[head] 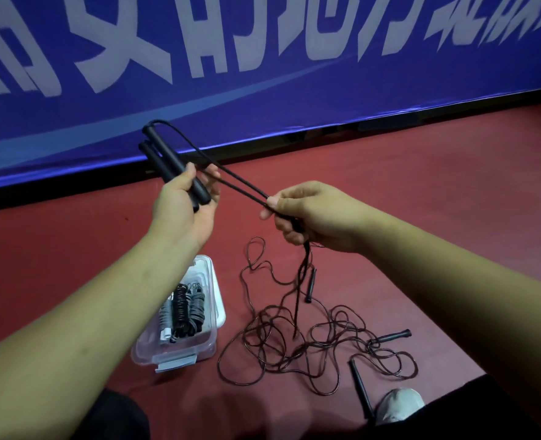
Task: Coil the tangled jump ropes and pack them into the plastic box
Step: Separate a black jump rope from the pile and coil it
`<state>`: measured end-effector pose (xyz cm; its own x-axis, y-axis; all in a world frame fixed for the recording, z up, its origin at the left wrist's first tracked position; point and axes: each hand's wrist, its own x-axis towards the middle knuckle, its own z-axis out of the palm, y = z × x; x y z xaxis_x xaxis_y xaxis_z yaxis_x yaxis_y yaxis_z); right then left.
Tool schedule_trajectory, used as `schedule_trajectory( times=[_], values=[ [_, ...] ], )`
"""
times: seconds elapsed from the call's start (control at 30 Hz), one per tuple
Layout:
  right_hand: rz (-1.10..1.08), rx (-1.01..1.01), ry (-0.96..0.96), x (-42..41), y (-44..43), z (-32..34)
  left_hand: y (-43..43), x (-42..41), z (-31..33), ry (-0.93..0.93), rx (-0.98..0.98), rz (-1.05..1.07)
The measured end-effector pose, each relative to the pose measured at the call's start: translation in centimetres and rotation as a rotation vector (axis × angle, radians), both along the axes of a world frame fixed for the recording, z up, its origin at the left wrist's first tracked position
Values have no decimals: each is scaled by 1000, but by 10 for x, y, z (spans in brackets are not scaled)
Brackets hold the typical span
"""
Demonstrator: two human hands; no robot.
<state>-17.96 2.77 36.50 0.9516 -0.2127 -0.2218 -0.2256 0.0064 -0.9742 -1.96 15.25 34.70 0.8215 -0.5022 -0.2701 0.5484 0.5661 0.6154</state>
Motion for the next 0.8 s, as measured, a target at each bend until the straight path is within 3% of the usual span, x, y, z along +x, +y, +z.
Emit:
schedule_trajectory(
  times=[0.1, 0.27, 0.6, 0.8],
  values=[
    [8, 37, 8, -1, 9, -4, -1, -3, 2, 29, -37, -27],
    [-42, -155, 101, 3, 26, -18, -1, -7, 7, 68, -116, -106],
    [73, -194, 172, 6, 48, -8, 3, -13, -1, -22, 207, -300],
    [133, -216, 171, 2, 50, 0, 0, -19, 7, 42, -5, -342]
  ],
)
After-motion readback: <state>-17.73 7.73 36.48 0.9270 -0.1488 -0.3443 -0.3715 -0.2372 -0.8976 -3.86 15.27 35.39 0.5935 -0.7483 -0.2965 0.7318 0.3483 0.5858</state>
